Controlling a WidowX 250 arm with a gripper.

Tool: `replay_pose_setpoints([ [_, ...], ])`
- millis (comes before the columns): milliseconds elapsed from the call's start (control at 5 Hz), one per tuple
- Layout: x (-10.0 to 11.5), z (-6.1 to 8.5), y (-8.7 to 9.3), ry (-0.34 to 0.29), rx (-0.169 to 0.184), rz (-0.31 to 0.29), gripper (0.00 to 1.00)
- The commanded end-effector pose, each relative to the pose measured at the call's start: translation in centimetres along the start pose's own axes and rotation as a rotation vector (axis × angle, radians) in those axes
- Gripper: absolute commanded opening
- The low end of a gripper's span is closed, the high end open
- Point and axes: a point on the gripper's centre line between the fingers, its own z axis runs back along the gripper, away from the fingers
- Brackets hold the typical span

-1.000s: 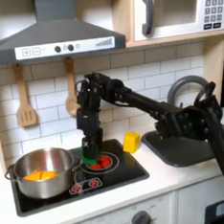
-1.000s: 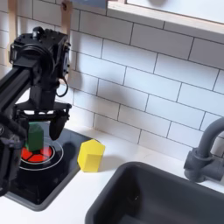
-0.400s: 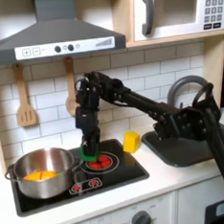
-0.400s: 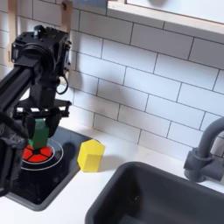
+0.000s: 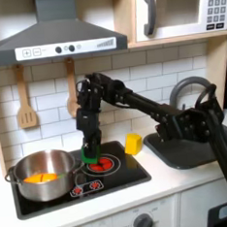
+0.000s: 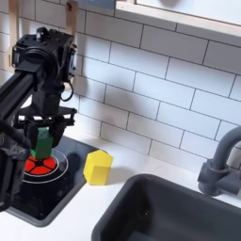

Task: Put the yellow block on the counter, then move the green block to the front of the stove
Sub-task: 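Move the green block to the front of the stove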

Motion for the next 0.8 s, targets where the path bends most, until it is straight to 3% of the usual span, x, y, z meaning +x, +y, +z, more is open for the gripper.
replay_pose_setpoints([
  [0, 0.0, 0.8, 0.3, 0.037, -0.029, -0.022, 0.00],
  [600, 0.4, 1.9, 0.4, 0.046, -0.059, -0.026, 0.00],
])
